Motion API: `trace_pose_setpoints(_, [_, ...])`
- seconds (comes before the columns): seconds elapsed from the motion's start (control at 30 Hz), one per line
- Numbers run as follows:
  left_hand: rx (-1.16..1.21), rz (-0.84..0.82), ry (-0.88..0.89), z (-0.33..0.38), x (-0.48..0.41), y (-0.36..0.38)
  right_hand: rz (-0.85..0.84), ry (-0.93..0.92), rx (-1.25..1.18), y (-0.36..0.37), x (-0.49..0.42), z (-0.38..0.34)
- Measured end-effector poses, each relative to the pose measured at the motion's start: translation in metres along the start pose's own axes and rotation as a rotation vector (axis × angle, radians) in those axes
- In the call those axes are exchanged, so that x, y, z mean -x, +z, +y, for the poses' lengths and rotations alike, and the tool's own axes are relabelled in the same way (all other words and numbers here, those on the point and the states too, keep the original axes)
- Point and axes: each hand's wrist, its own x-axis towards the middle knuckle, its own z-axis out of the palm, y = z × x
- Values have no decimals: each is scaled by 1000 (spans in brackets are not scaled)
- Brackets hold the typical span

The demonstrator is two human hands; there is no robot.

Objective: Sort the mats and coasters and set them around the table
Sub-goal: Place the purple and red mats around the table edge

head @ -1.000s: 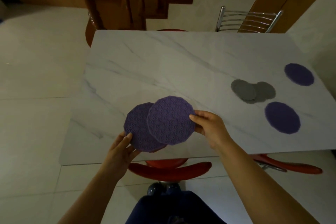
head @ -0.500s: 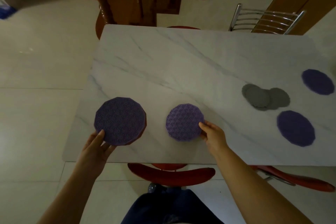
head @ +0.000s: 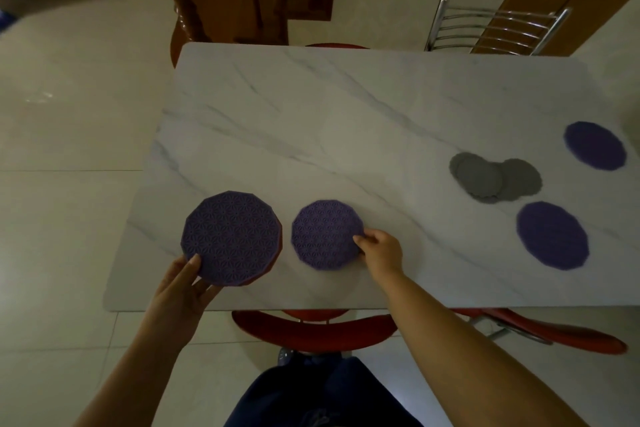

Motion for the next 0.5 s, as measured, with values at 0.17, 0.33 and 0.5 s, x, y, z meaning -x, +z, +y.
trace_pose_setpoints(0.17, [-5, 12, -9, -3, 2, 0, -47, -151, 197, -2, 6, -6])
trace_pose_setpoints(0.33, [-6, 3, 6, -8, 6, 5, -70, -203, 315, -3, 8, -5])
trace_pose_setpoints(0.5, [1, -7, 7, -10, 10, 12, -90, -189, 306, -8, 7, -7])
